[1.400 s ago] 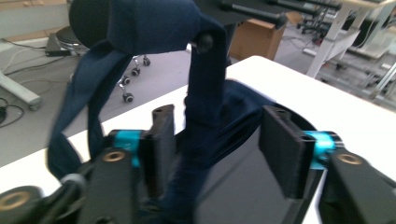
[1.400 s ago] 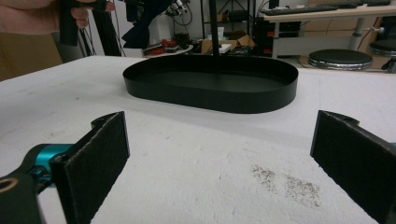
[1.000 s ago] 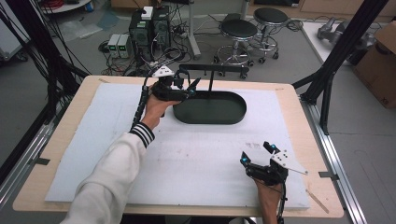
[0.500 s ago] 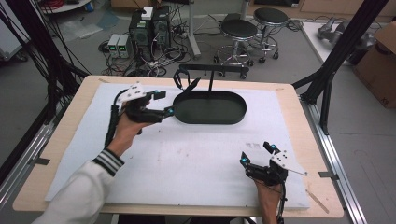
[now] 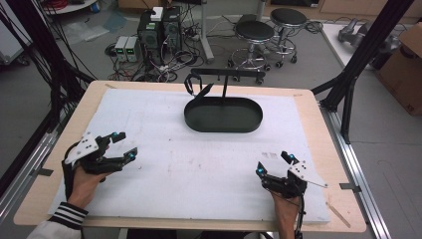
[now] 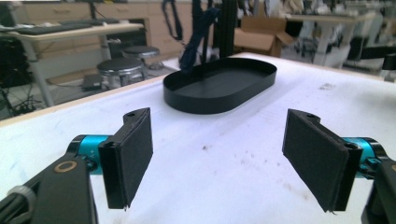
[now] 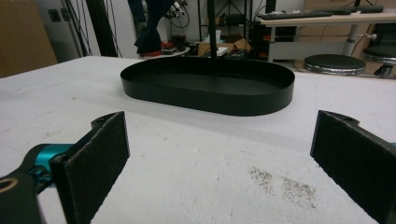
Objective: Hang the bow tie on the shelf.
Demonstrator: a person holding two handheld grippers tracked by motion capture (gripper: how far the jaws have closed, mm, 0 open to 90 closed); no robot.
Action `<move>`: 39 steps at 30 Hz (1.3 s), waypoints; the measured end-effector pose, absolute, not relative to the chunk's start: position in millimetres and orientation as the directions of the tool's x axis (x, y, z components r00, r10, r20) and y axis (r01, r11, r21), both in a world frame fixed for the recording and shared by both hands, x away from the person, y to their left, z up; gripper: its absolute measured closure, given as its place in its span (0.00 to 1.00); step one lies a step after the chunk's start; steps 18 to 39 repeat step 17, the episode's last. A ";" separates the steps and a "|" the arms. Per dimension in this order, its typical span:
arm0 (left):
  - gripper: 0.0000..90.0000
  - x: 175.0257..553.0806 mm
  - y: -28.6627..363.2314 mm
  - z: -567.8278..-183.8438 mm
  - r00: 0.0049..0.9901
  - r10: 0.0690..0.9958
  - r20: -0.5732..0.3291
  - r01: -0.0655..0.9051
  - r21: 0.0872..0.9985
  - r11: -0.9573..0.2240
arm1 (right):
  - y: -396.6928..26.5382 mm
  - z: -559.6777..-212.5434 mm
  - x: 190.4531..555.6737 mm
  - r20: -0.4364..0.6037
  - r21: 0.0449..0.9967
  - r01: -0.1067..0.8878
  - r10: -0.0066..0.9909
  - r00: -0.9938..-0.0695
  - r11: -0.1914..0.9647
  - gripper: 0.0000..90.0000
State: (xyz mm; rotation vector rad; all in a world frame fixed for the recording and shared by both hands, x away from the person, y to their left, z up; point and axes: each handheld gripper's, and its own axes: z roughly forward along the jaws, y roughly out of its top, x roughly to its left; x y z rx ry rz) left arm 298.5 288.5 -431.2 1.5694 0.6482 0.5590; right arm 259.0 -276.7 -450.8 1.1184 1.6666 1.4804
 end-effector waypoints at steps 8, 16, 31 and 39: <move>0.28 284.6 297.7 -452.7 0.683 0.730 -0.007 0.017 1.000 -0.006 | -277.2 -451.1 257.7 0.077 0.986 0.168 0.904 -0.421 -0.005 0.04; 0.29 282.0 300.9 -454.9 0.669 0.742 -0.025 -0.004 0.999 0.038 | -278.0 -451.6 255.6 0.086 0.988 0.156 0.905 -0.418 -0.022 0.04; 0.29 282.0 300.9 -454.9 0.669 0.742 -0.025 -0.004 0.999 0.038 | -278.0 -451.5 255.9 0.088 0.987 0.158 0.904 -0.418 -0.023 0.04; 0.29 282.0 300.9 -454.9 0.669 0.742 -0.025 -0.004 0.999 0.038 | -278.0 -451.5 255.9 0.088 0.987 0.158 0.904 -0.418 -0.023 0.04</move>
